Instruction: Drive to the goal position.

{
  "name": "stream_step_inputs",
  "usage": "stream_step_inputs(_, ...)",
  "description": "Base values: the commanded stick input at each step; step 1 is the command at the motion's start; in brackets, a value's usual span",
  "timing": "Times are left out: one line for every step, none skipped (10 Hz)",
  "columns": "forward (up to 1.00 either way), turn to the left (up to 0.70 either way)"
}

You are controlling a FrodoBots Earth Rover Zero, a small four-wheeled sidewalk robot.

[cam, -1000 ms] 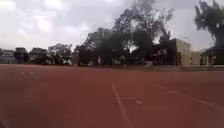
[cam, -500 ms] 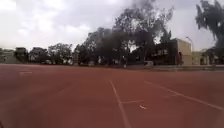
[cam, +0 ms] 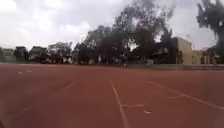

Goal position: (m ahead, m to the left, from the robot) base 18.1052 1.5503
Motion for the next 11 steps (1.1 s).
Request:
stream_step_inputs(0.45,0.00)
stream_step_inputs(0.45,0.00)
stream_step_inputs(0.45,0.00)
stream_step_inputs(0.45,0.00)
stream_step_inputs(0.45,0.00)
stream_step_inputs(0.45,0.00)
stream_step_inputs(0.45,0.00)
stream_step_inputs(0.45,0.00)
stream_step_inputs(0.45,0.00)
stream_step_inputs(0.45,0.00)
stream_step_inputs(0.45,0.00)
